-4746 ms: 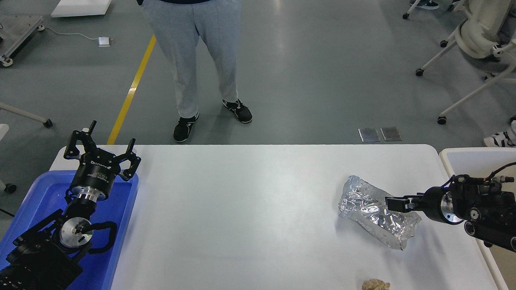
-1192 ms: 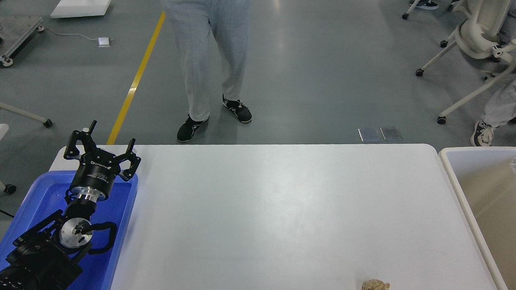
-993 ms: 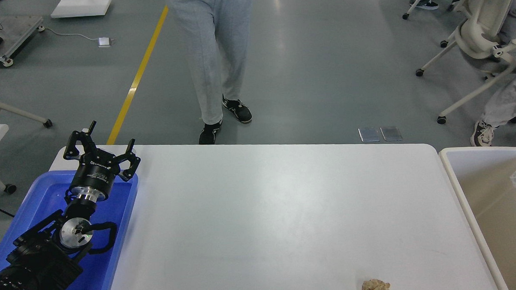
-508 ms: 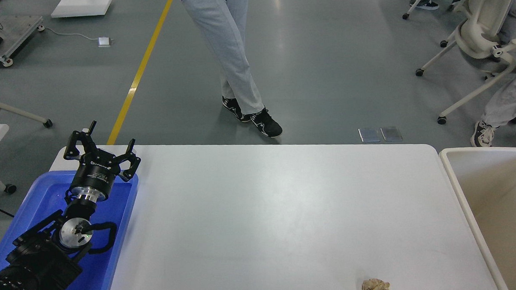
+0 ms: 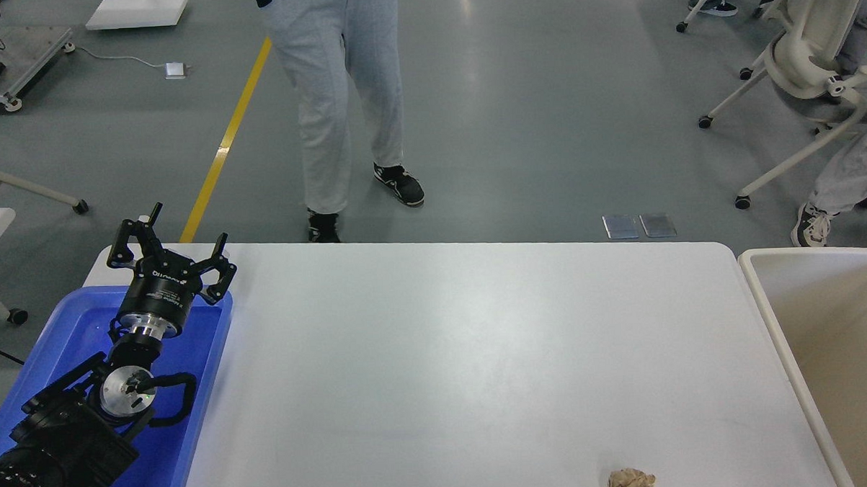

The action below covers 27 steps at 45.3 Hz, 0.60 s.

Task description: Tidy desktop

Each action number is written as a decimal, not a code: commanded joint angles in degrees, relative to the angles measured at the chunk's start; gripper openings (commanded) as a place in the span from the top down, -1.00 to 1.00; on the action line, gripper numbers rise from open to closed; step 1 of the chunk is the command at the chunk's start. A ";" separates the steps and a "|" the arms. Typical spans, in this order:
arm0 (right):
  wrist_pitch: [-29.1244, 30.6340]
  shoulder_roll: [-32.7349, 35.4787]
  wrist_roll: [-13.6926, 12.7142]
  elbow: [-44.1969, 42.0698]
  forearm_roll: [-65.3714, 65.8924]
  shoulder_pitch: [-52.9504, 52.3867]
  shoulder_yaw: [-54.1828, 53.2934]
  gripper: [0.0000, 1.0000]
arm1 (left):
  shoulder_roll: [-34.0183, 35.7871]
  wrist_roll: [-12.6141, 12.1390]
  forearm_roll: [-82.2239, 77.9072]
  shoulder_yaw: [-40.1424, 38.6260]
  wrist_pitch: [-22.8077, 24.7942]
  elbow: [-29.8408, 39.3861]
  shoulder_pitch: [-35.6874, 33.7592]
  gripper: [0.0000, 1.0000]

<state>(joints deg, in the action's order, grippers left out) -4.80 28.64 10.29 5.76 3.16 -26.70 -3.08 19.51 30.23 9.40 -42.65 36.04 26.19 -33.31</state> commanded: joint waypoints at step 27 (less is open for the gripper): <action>-0.03 -1.74 -0.18 -2.59 0.97 -1.25 1.41 -0.98 | 0.00 0.01 0.00 0.02 0.00 0.00 0.00 -1.00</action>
<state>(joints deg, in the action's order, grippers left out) -4.85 27.59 10.12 3.49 3.32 -27.54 -2.62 19.51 30.22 9.40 -42.67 36.04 26.19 -33.31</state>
